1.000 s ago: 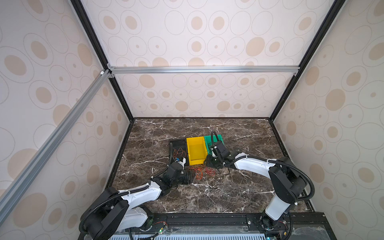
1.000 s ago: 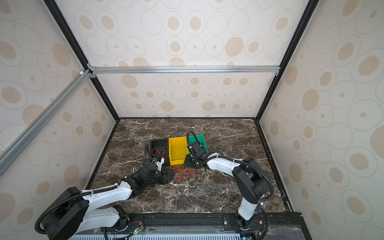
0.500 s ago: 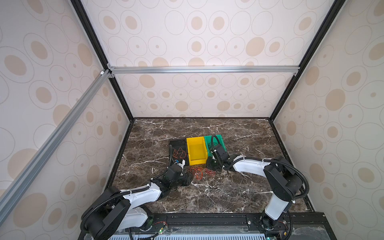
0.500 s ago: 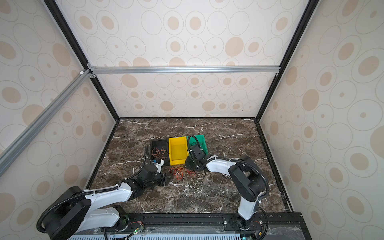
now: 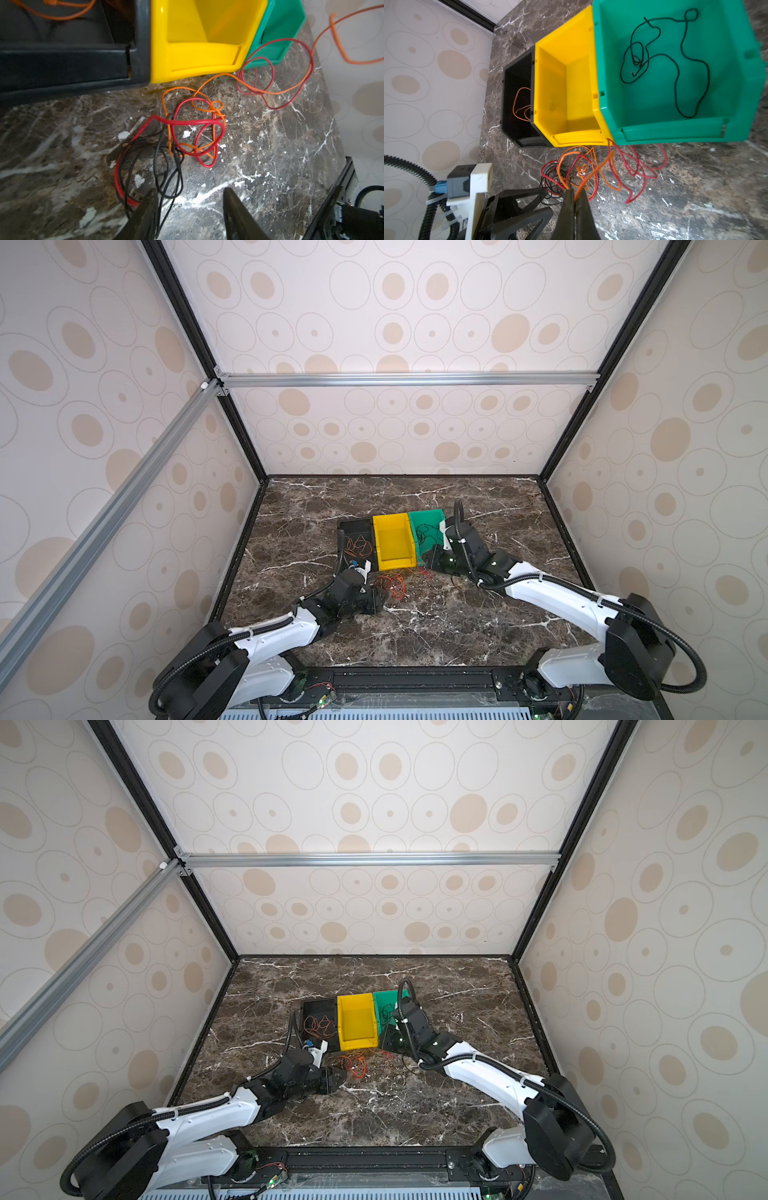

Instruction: Untangle the cables

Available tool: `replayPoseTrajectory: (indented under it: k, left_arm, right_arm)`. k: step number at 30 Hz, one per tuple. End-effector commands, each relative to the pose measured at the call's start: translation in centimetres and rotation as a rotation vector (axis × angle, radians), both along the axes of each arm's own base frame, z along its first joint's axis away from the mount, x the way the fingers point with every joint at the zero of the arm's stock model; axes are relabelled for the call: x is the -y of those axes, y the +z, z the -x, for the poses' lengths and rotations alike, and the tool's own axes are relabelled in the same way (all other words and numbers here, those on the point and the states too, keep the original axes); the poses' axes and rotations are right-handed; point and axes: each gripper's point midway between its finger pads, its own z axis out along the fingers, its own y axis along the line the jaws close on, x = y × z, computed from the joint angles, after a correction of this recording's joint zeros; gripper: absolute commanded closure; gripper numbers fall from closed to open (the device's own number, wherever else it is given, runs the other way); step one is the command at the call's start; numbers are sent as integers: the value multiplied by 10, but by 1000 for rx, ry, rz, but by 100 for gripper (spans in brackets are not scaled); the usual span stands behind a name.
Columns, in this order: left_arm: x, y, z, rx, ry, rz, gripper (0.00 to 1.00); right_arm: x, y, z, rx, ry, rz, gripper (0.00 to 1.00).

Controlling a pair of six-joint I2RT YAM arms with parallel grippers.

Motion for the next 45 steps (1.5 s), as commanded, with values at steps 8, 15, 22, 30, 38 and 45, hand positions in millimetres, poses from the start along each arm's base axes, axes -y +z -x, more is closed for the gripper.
replayPoseTrajectory:
  k: [8, 15, 22, 30, 38, 45]
  left_arm:
    - [15, 70, -14, 145, -47, 46, 42]
    - [50, 94, -12, 230, -184, 99, 39]
    - [80, 115, -25, 344, -264, 79, 39]
    - [95, 106, -48, 387, -282, -10, 38]
    - [108, 117, -60, 430, -288, -4, 53]
    - [106, 132, -61, 457, -273, 22, 89]
  right_arm:
    - [2, 66, 18, 92, 72, -87, 100]
    - [-11, 106, 27, 112, 149, -233, 100]
    - [-23, 134, 33, 120, 207, -330, 100]
    - [-31, 169, 35, 133, 259, -443, 100]
    - [-34, 172, 32, 88, 272, -510, 100]
    - [-24, 156, 23, 56, 234, -519, 100]
